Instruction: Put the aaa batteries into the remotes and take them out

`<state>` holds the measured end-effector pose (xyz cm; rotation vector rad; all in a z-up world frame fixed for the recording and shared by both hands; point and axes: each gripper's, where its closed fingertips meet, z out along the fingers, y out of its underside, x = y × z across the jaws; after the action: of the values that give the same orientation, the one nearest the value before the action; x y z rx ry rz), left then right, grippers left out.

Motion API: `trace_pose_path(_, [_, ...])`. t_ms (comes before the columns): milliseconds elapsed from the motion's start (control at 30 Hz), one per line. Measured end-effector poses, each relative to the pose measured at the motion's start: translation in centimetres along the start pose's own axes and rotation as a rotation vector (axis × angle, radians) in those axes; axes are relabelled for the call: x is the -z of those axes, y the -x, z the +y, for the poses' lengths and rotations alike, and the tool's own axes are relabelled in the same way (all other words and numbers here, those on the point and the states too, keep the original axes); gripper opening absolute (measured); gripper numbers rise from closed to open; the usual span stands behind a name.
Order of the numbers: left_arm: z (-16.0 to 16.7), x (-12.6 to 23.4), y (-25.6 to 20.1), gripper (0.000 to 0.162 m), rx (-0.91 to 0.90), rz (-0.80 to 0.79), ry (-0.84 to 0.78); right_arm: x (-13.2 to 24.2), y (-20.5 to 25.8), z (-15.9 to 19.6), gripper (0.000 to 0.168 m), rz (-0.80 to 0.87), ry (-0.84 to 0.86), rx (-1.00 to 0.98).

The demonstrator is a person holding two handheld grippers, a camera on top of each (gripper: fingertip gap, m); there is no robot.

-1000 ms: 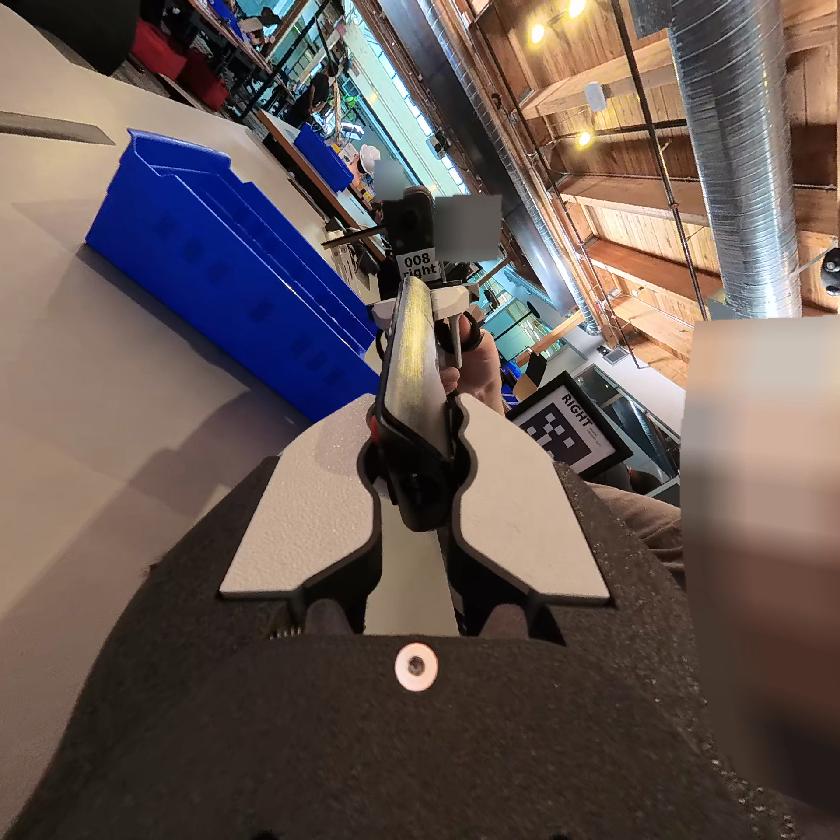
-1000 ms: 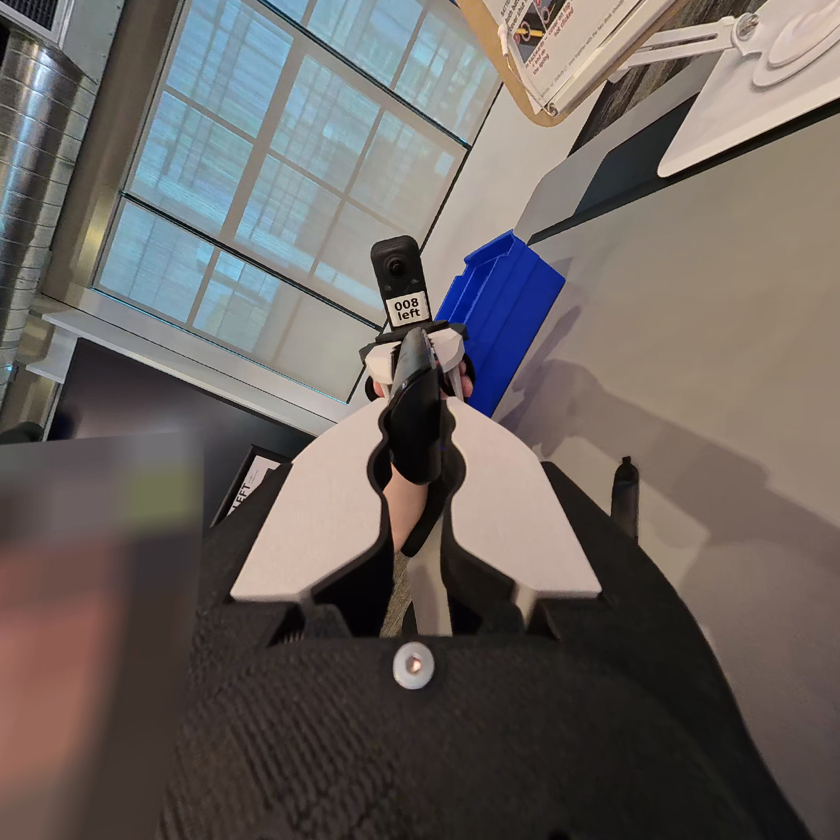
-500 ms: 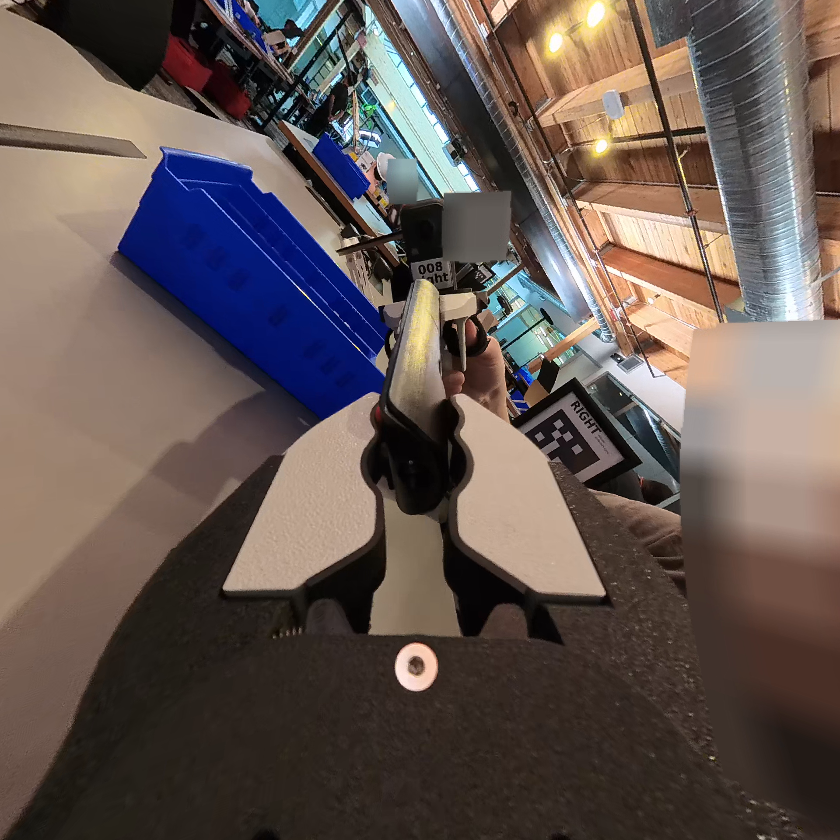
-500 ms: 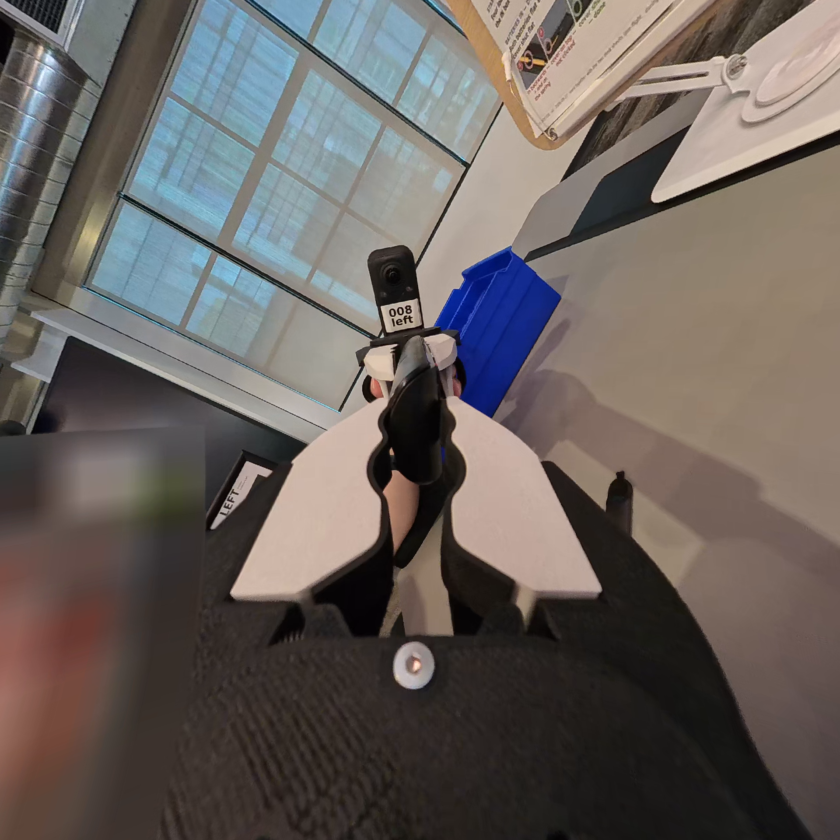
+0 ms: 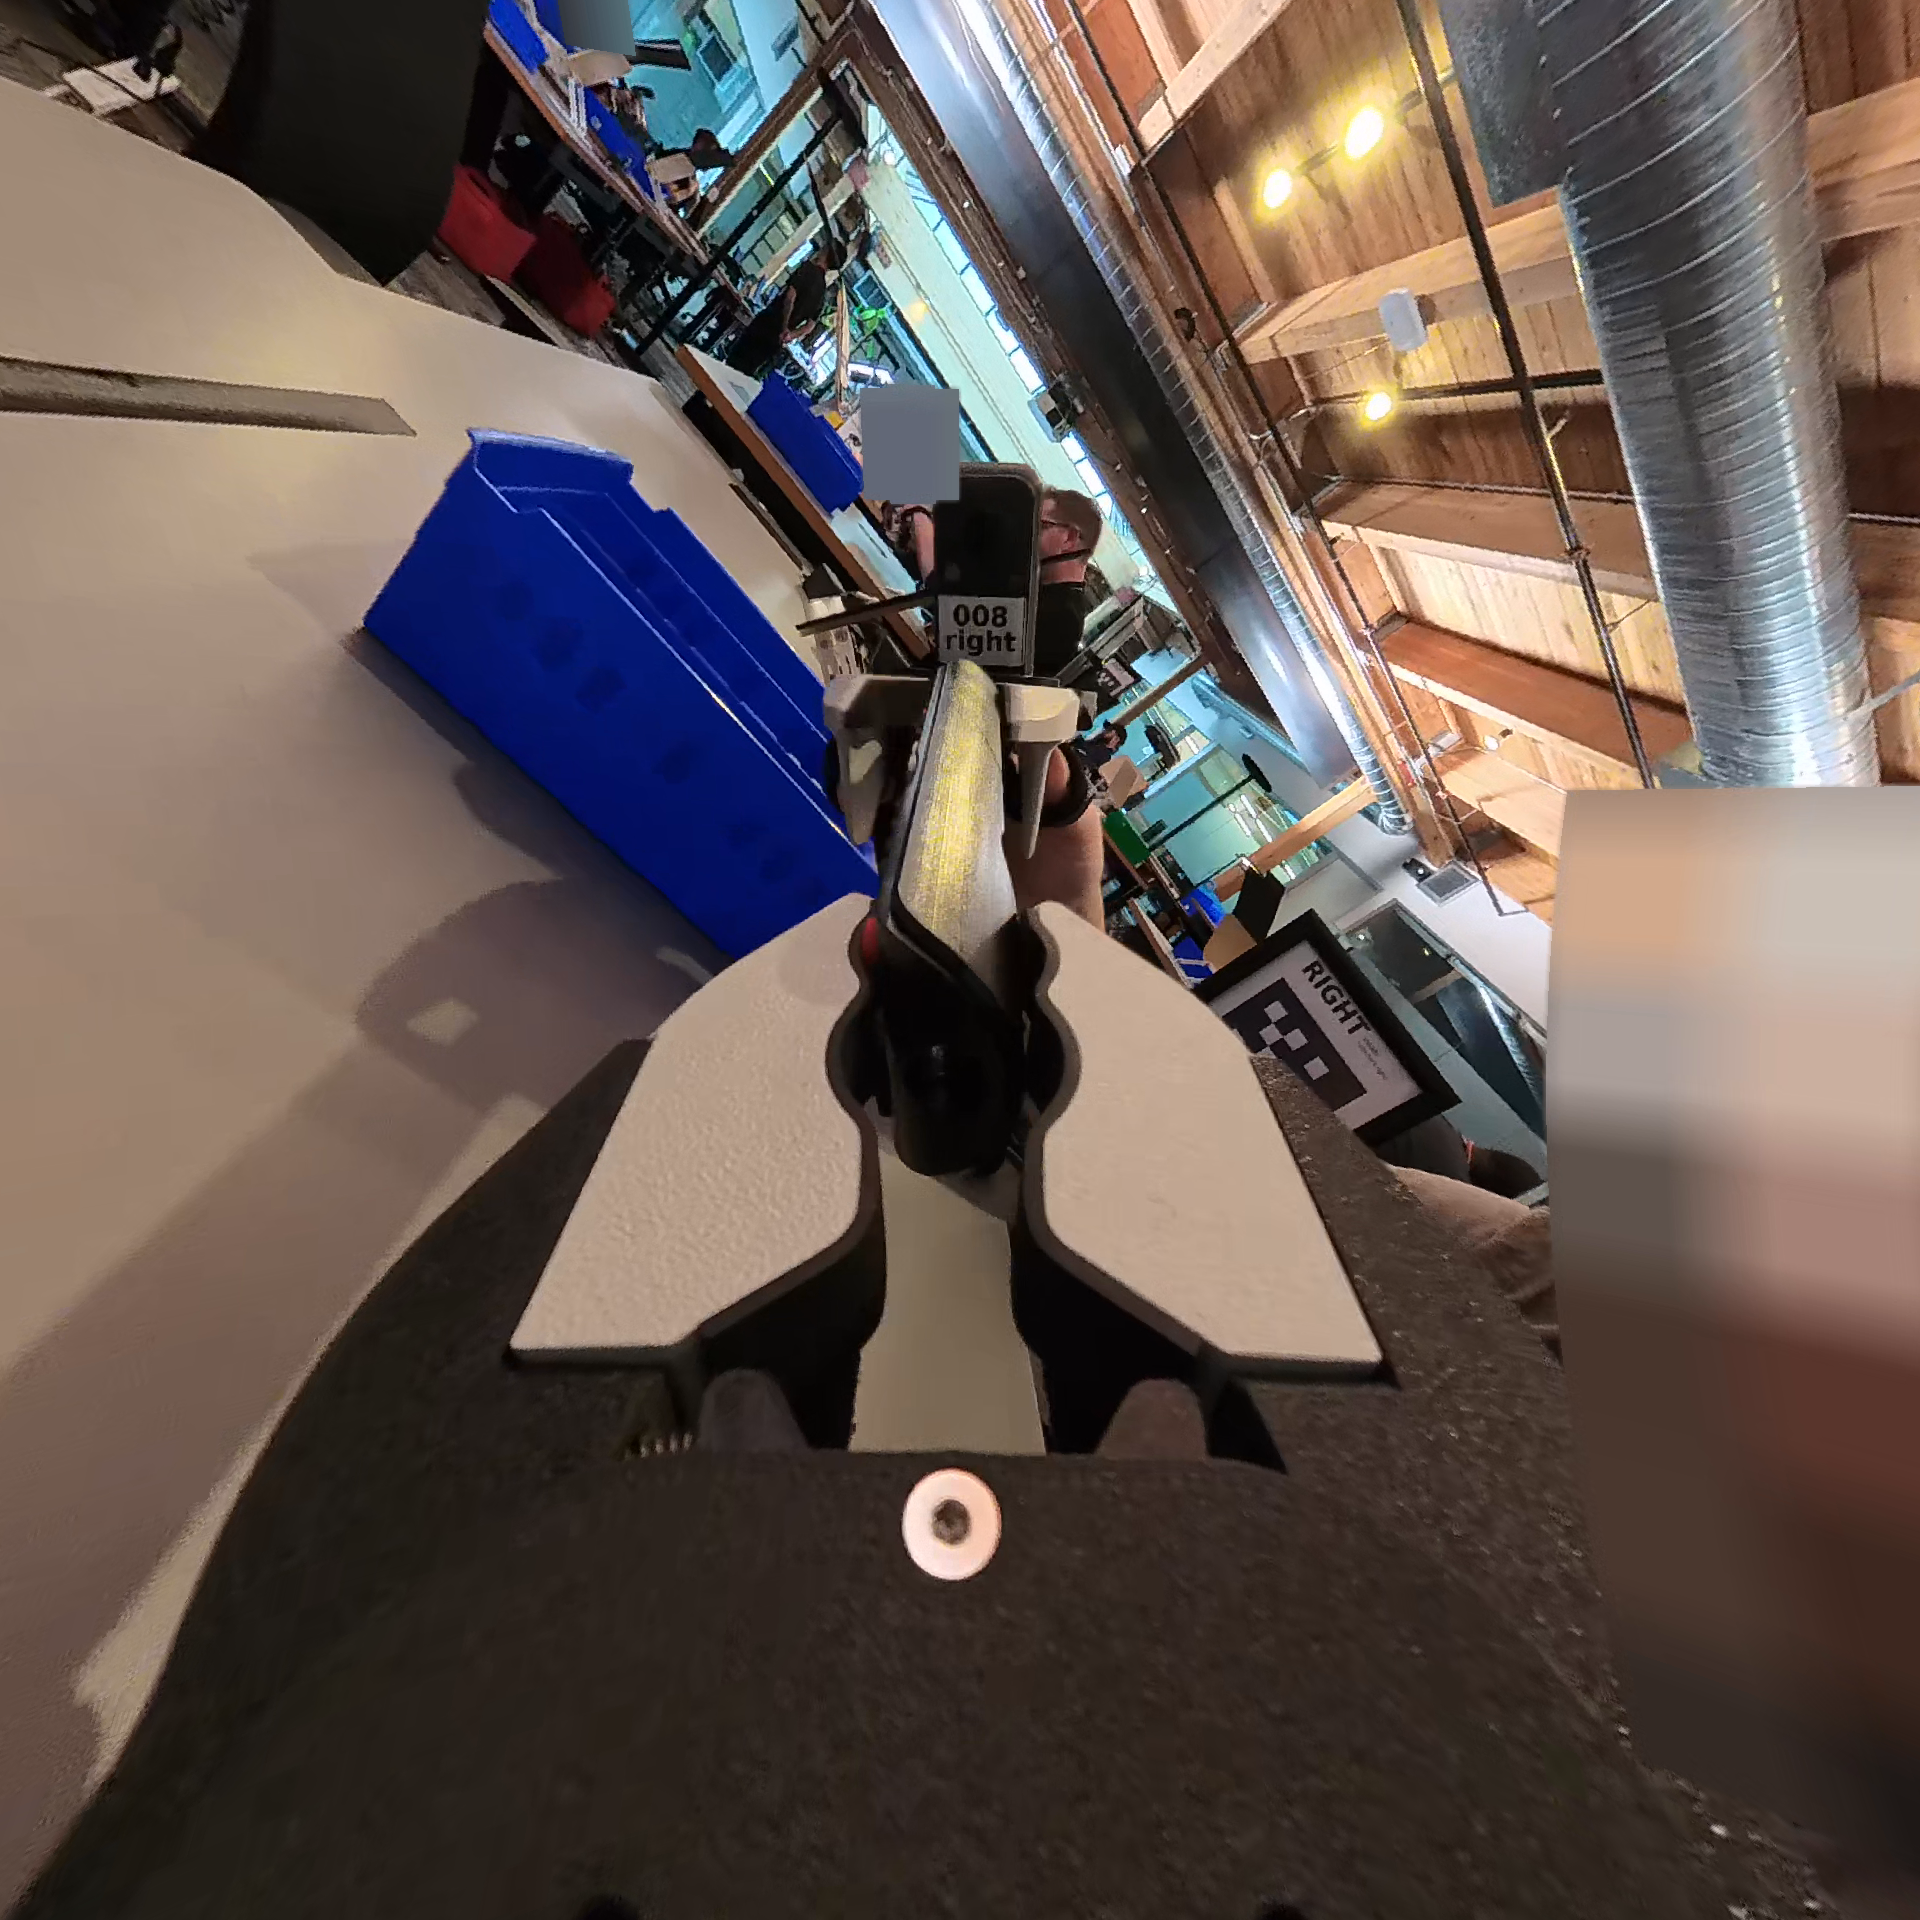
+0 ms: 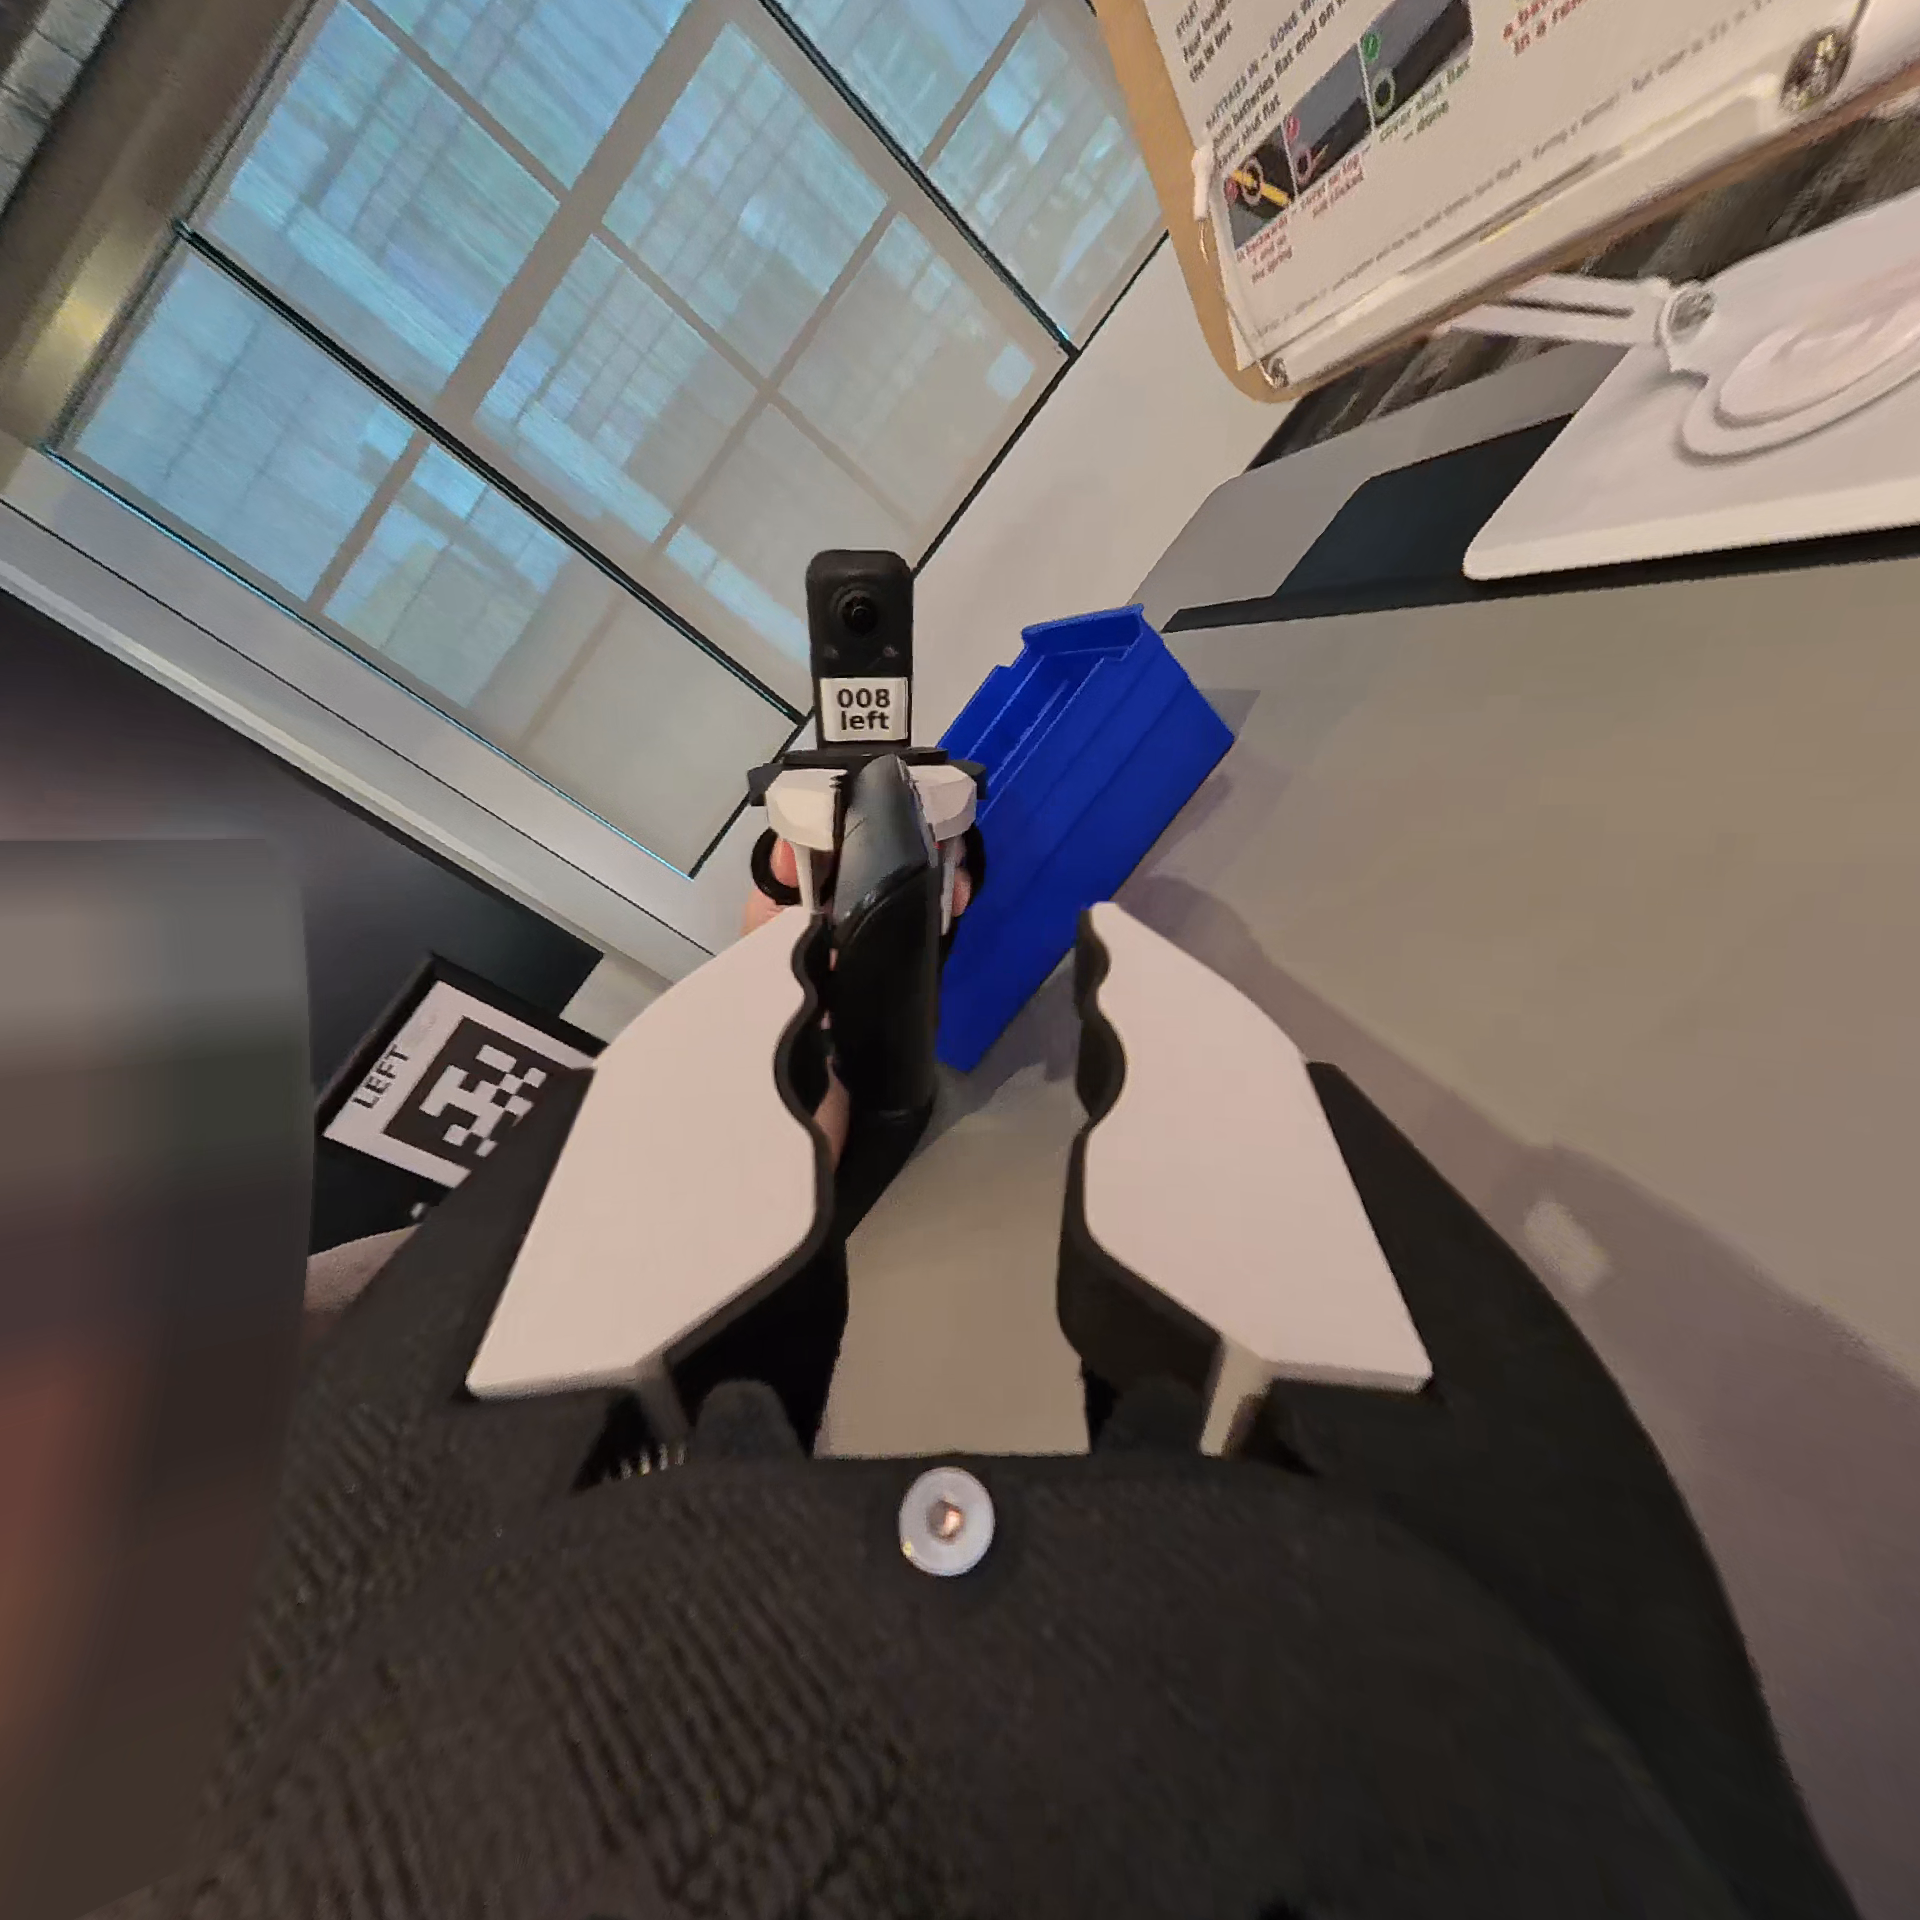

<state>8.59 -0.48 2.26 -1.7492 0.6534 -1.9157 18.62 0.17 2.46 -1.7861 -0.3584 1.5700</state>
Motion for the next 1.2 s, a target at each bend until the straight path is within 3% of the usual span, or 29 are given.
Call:
trace_pose_path(400, [-2.1, 2.7, -2.2, 0.024, -0.030, -0.019, -0.076, 0.4, 1.3, -0.7, 0.046, -0.036, -0.020, 0.125])
trace_pose_path(533, [-3.3, 3.9, -2.6, 0.024, -0.050, -0.026, -0.087, 0.5, -0.6, 3.4, 0.045, 0.068, 0.134, 0.259])
trace_pose_path(667, [-4.3, 4.7, -1.9, 0.024, -0.050, -0.039, -0.116, 1.3, -3.5, 9.2, 0.040, 0.285, 0.338, 0.453])
trace_pose_path(933, [-3.9, 5.3, -0.4, 0.024, -0.004, -0.039, -0.137, 2.4, -6.9, 17.9, 0.039, 0.675, 0.595, 0.564])
trace_pose_path(1133, [-3.9, 5.0, -0.8, 0.024, -0.023, -0.034, -0.126, 1.8, -8.7, 18.6, 0.037, 0.777, 0.525, 0.574])
trace_pose_path(1200, [-3.6, 4.9, -0.5, 0.024, -0.016, -0.037, -0.121, 1.4, -8.6, 18.7, 0.026, 0.753, 0.515, 0.606])
